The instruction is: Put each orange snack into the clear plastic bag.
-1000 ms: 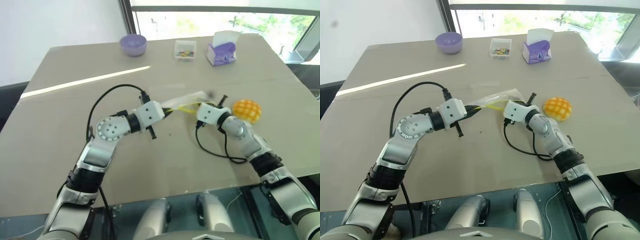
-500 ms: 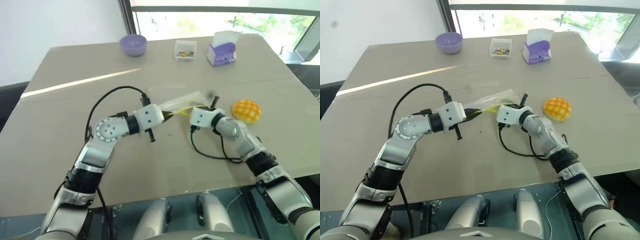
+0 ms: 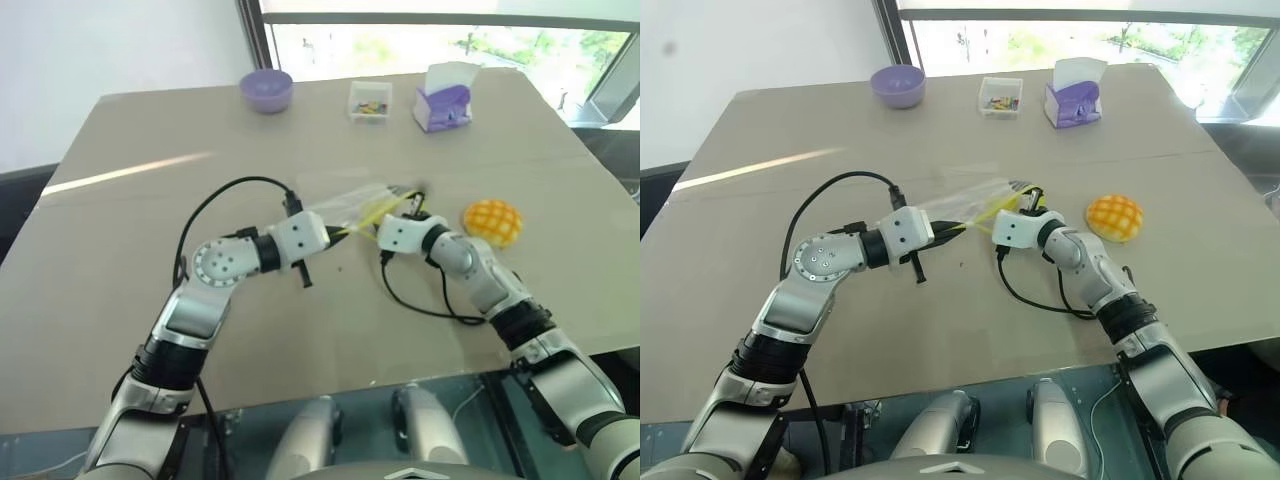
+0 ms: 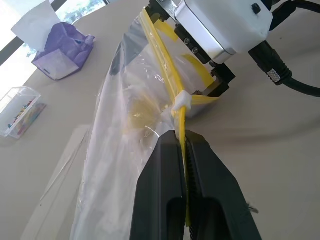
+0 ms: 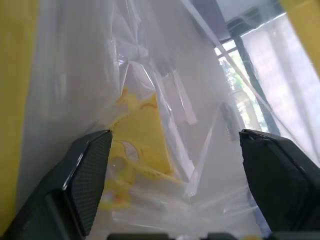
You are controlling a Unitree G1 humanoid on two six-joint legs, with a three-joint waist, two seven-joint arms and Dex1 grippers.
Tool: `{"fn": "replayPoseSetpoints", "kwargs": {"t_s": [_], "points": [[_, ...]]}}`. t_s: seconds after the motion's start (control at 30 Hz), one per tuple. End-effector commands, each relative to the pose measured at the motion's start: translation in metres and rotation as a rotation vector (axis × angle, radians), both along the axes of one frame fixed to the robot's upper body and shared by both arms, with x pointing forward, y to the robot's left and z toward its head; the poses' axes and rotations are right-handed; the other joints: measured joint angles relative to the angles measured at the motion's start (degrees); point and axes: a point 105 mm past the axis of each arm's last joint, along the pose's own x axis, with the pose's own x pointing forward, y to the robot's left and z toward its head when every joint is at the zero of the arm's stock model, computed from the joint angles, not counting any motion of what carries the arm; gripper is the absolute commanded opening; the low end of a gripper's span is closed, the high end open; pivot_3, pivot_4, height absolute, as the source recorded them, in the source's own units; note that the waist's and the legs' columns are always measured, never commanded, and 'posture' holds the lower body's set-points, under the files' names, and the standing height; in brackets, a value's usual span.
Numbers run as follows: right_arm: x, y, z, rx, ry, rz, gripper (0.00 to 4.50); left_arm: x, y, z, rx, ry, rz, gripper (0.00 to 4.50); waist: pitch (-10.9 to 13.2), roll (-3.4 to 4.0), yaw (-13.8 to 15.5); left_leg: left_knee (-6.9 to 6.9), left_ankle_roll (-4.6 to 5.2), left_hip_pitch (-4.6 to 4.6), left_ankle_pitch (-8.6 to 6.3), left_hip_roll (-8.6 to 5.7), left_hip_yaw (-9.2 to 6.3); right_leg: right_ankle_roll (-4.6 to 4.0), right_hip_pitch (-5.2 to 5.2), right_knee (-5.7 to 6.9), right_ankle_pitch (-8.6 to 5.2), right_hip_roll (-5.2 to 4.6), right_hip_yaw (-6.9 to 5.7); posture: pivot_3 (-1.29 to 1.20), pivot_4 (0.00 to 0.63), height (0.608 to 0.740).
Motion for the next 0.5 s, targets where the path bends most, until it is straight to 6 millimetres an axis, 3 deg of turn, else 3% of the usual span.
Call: {"fn": "replayPoseSetpoints", "kwargs": {"t_s": [0.03,0.5], "points": [[0.004,-0.015,0.004,0.014,-0.013,-0.052,4.42,0.001,0.002,0.017,-0.042,-0.051,0.013,0.0,0.0,0.0,0.0,0.0,0.0,0.0,0.0,0.0,-0.01,0.0,0.0,0.0,0.0,0.0,0.0,0.0,0.15,0.74],[-0.018,-0.031,0.045,0.32,0.131,0.006,4.42,0.02,0.007,0.021,-0.088,-0.039,0.133,0.0,0.0,0.0,0.1,0.01,0.01,-0.02,-0.01,0.01,-0.02,0.0,0.0,-0.01,0.0,0.0,-0.02,0.0,0.15,0.74]]}}
